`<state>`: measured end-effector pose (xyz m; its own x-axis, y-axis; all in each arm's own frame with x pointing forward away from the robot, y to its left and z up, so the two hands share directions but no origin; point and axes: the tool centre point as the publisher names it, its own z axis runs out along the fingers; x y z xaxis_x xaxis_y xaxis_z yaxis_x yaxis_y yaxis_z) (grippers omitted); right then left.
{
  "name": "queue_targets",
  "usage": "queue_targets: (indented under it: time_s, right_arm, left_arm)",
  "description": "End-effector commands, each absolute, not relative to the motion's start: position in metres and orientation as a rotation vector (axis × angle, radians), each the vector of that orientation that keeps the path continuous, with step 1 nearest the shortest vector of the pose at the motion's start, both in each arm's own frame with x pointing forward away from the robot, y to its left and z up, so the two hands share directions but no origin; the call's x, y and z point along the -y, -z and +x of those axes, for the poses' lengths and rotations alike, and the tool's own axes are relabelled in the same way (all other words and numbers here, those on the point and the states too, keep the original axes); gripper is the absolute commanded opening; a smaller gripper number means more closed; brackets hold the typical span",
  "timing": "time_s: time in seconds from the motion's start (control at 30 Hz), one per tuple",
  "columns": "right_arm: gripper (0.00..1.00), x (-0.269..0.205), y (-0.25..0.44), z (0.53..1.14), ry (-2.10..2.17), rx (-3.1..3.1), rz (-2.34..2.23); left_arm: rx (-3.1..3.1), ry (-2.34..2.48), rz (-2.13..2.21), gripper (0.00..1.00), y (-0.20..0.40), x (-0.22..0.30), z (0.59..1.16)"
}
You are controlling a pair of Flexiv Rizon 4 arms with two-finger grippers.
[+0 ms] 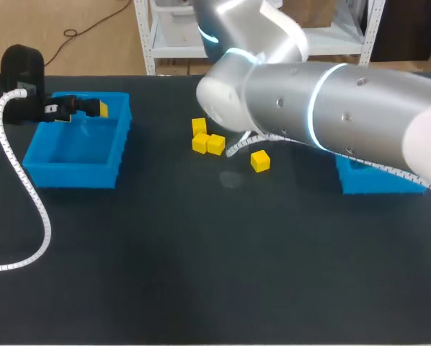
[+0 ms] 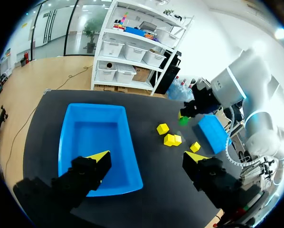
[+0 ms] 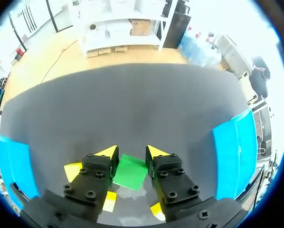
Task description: Put the green cubes in the right bin and the yellow cubes in the left bin.
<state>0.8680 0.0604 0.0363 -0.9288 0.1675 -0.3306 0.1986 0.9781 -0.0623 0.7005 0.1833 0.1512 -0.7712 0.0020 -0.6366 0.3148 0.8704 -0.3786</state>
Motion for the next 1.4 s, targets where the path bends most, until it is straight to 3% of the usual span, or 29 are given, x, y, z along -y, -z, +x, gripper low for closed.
queue_targets:
  time_s: [0.03, 0.37, 0.7, 1.07, 1.4]
  right_arm:
    - [0.0, -0.043, -0.055, 0.854, 0.1, -2.771, 0.259]
    - [0.0, 0.003, -0.088, 0.836, 0.05, -2.696, 0.308]
    - [0.0, 0.087, -0.11, 0.829, 0.07, -2.614, 0.506]
    - [0.0, 0.168, -0.101, 0.821, 0.063, -2.578, 0.738]
    - [0.0, 0.206, -0.074, 0.81, 0.008, -2.592, 0.872]
  left_arm:
    - [-2.376, 0.634, 0.23, 1.0, -0.15, -0.185, 0.7]
    - [-2.376, 0.634, 0.23, 1.0, -0.15, -0.185, 0.7]
    - [-2.376, 0.634, 0.23, 1.0, -0.15, -0.185, 0.7]
    - [-2.376, 0.634, 0.23, 1.0, -0.15, -0.185, 0.7]
    - [-2.376, 0.634, 0.23, 1.0, -0.15, -0.185, 0.7]
